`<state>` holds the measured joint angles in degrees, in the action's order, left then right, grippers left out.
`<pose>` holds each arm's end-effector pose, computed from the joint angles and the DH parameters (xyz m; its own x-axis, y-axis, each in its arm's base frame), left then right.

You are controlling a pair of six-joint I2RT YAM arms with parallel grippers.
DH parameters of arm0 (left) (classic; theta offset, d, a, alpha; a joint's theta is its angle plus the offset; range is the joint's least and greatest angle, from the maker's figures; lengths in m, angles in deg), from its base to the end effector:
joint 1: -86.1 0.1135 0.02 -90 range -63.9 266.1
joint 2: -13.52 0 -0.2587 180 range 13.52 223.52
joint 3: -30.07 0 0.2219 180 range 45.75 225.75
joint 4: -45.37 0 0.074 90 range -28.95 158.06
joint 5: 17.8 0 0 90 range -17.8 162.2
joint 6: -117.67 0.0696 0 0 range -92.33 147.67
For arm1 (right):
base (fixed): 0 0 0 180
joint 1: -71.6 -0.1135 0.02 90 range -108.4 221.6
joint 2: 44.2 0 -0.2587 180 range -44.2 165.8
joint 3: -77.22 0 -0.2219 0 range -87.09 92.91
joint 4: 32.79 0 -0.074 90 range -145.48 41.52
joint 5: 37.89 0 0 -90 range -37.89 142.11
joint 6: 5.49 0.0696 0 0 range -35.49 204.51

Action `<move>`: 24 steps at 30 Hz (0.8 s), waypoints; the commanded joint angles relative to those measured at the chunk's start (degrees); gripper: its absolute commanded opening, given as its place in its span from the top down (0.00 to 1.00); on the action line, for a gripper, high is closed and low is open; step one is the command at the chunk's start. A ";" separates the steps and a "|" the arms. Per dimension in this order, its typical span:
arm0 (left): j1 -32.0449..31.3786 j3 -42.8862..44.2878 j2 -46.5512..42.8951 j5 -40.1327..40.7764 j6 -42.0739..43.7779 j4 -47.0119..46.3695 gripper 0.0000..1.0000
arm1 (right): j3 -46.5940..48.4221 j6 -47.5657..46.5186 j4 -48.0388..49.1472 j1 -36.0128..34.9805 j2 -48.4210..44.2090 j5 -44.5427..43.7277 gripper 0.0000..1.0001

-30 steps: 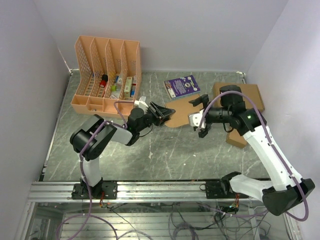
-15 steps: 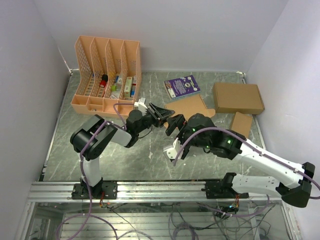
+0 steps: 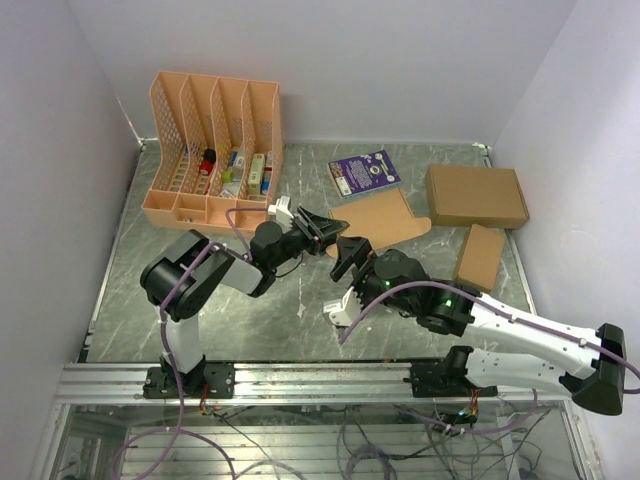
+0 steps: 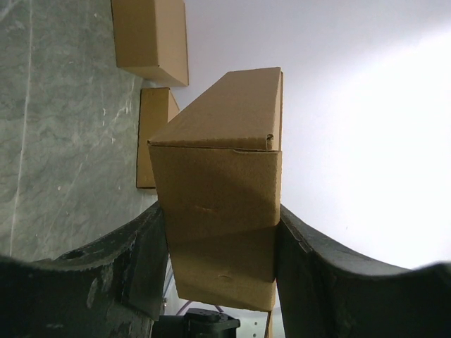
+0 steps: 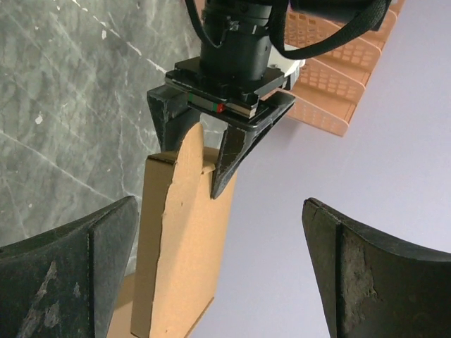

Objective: Fold the paper box

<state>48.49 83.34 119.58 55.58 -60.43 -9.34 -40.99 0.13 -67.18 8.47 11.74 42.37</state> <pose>0.2781 -0.2394 0.1901 -0.8099 -0.5850 -0.0427 0.0534 -0.0011 -0.9986 0.1104 0.1919 0.2823 0.7870 -0.6170 -0.0056 -0.2944 -0.3675 -0.8822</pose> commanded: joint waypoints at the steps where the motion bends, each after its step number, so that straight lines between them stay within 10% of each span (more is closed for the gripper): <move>1: 0.53 -0.40 -1.36 -1.63 -0.83 -3.63 0.46 | -3.68 -2.50 7.45 -0.33 -2.23 -3.27 0.00; 24: 1.15 -1.63 -4.02 -2.44 -2.65 -3.74 0.46 | -19.42 -8.79 31.50 15.94 -1.56 -1.91 0.00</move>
<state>49.21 82.18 117.11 54.75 -62.37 -9.51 -58.60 -6.49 -47.26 22.06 7.68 38.94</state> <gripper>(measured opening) 0.629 0.994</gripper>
